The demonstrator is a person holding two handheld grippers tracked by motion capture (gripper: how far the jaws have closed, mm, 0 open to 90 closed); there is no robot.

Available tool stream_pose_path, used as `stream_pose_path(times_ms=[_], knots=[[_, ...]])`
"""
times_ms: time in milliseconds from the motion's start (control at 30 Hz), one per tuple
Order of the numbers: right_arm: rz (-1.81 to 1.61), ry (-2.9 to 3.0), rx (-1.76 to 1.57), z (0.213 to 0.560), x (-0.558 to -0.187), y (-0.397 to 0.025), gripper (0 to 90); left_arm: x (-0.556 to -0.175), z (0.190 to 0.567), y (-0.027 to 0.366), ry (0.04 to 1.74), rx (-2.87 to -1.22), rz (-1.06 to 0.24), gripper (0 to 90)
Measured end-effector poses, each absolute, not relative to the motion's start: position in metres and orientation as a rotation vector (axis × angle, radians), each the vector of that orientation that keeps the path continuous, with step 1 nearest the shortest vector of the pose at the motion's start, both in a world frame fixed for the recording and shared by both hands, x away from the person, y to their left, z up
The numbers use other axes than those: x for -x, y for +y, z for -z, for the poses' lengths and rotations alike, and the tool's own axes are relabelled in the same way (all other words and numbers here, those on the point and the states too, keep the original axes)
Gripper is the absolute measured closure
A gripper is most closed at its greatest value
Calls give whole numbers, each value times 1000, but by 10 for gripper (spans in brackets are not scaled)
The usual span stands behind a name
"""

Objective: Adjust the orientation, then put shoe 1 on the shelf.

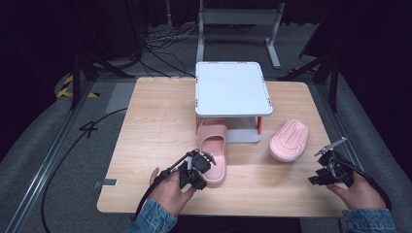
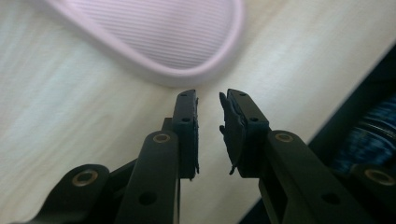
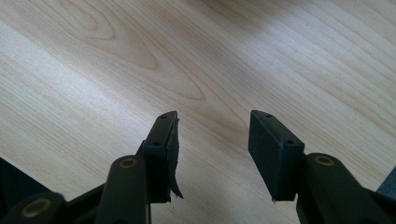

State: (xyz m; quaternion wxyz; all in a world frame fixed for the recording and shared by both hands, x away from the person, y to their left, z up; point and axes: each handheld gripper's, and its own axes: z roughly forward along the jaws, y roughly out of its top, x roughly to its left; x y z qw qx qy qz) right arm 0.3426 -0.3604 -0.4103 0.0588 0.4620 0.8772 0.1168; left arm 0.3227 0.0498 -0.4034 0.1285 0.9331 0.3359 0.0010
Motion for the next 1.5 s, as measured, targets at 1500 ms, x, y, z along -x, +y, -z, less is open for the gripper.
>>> stream_pose_path(times_ms=[1500], knots=[[-338,2665,-1387,410,-339,-355,526,-391,422,15,1052,-2613,-72,742]])
